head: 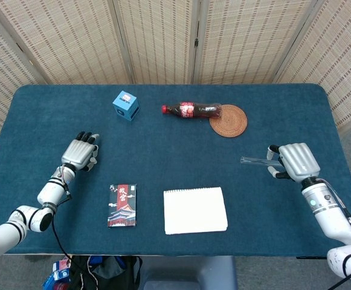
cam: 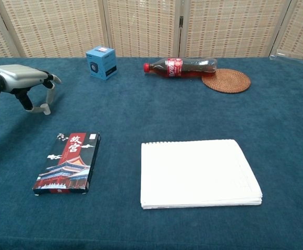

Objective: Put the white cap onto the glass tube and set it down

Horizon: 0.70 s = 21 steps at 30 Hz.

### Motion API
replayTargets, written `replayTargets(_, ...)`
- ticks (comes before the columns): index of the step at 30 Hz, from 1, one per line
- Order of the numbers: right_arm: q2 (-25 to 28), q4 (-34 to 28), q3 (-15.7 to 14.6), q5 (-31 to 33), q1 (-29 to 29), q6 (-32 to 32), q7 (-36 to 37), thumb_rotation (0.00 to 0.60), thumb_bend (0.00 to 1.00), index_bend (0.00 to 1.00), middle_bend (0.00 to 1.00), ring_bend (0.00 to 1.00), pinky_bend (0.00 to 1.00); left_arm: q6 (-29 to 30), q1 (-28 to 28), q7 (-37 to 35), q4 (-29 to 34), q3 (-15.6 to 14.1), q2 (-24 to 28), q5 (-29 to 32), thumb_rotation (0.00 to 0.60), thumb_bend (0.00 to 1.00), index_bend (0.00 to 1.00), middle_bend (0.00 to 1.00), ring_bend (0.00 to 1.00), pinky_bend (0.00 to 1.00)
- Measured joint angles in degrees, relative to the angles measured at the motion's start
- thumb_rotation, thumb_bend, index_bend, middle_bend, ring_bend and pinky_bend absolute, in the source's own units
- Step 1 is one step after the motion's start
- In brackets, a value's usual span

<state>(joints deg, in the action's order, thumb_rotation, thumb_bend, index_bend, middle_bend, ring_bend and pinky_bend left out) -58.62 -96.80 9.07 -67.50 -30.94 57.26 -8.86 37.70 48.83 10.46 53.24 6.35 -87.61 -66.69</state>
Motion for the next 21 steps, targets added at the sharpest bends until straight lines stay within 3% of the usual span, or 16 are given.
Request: replayTargets(21, -0.1, 0.0, 0.2, 0.0, 0.2, 0.3, 0.6, 0.600, 0.75, 0.75, 1.00, 1.00, 1.00, 1.2, -0.4, -1.9, -0.9, 0.9, -0.3, -0.8, 0.600, 0.37, 0.54, 0.00, 0.00, 0.00)
